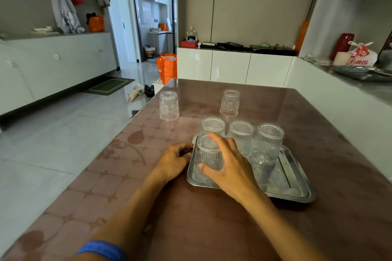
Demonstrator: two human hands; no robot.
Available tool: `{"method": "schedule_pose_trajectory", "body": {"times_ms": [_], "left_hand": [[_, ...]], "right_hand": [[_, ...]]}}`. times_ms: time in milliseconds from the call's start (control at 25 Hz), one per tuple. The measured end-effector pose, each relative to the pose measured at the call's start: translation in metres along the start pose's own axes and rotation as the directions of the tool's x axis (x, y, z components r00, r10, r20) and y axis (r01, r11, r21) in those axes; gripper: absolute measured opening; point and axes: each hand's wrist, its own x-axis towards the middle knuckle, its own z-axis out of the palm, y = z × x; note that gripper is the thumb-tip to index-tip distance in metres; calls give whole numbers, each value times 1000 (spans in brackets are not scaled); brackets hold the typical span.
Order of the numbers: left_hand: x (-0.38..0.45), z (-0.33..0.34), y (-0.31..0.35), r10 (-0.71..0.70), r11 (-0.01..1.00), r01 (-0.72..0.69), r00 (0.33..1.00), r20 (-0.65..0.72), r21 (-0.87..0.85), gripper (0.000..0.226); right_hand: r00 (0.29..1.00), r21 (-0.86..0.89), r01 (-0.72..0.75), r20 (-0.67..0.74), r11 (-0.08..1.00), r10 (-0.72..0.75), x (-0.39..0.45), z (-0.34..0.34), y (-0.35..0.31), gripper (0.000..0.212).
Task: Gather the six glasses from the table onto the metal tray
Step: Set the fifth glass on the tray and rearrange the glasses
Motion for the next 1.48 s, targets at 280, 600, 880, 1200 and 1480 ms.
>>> {"method": "schedule_pose_trajectory", "body": {"times_ms": [280, 600, 880, 1200, 1480], "left_hand": [[73, -59, 22, -111, 994, 94, 878, -465, -58, 65], [183, -52, 3, -231, 967, 254, 851, -472, -16, 94], [197, -47, -6, -185, 982, 183, 828, -529, -57, 77], [106, -52, 57, 171, 985, -157, 890, -423, 69, 77], [-22, -21, 135, 396, 918, -390, 908, -138, 71, 78]], "right_hand": [[948, 75, 120, -306, 990, -91, -21, 7, 10, 98], [958, -5, 121, -261, 993, -118, -12, 15, 13, 105], [969, -8, 79, -236, 997, -79, -13, 15, 15, 103], [969, 188, 76, -245, 979, -28, -17, 9, 17, 83], [925, 636, 157, -362, 756, 113, -11, -42, -8, 70]]}}
